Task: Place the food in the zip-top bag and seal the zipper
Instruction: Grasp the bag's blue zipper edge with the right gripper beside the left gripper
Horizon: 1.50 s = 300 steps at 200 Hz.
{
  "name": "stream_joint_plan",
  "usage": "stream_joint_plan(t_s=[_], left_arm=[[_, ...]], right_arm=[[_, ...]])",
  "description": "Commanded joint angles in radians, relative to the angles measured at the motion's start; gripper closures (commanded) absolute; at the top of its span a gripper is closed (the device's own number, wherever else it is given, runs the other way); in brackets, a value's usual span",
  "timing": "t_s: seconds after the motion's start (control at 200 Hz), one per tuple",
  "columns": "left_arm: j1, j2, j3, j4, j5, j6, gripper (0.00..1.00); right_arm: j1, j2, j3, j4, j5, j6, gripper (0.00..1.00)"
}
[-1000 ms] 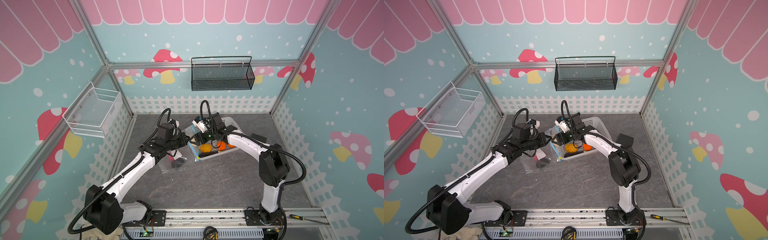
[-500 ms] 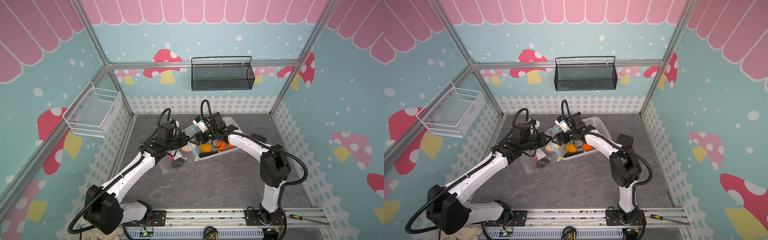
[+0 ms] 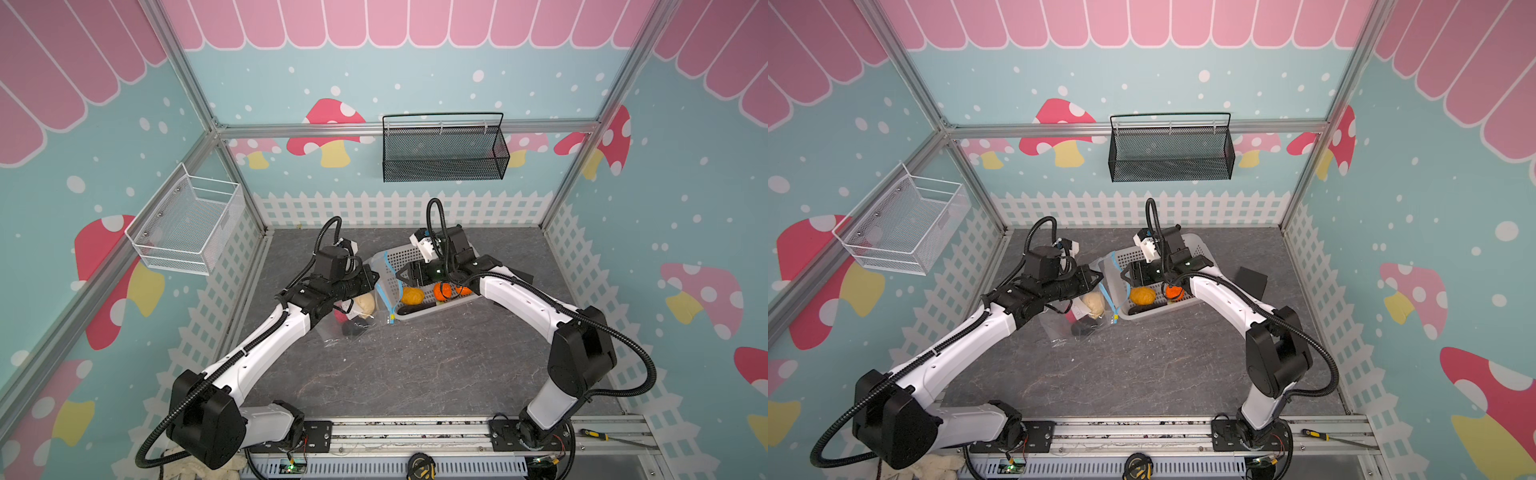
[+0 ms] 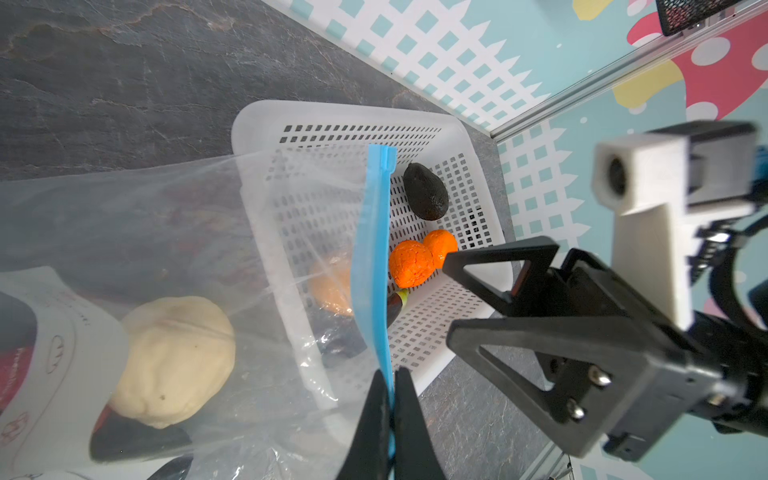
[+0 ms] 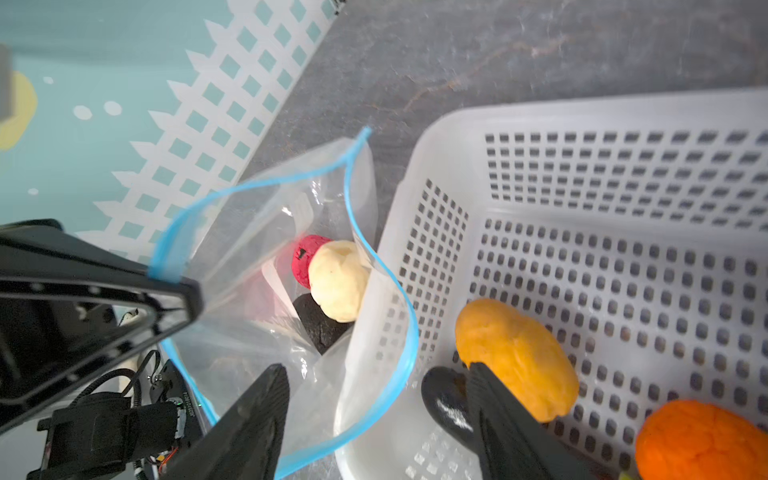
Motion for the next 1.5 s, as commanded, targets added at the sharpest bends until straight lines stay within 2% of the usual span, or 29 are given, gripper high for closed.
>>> stream_joint_plan(t_s=[0.0,0.08,0.245,0.325,0.715,1.206,1.496], left_arm=[[0.004,-0.032,-0.012,0.005,-0.019,0.003,1.0],[0.008,-0.032,-0.015,0.001,-0.021,0.005,1.0],[0.018,-0.048,-0.022,-0.016,-0.019,0.012,1.0],[0.055,-0.061,-0.028,-0.019,-0.018,0.015,1.0],[0.062,-0.069,-0.013,-0.023,-0.008,0.016,1.0],[0.066,-0.086,-0.001,-0.039,-0.012,0.022,1.0],[0.066,-0.117,0.038,-0.099,-0.027,0.024,1.0]], right_arm=[[0.003,0.02,-0.02,0.02,-0.063,0.115,0.29],[0.002,0.041,-0.02,0.024,-0.098,0.115,0.3],[0.003,0.065,-0.004,0.036,-0.079,0.081,0.33],[0.002,0.073,0.002,0.054,-0.095,0.081,0.35],[0.005,0.129,-0.017,0.18,-0.24,0.187,0.57],[0.013,0.157,0.029,0.165,-0.242,0.191,0.86],[0.04,0.133,0.076,0.138,-0.229,0.17,0.95]])
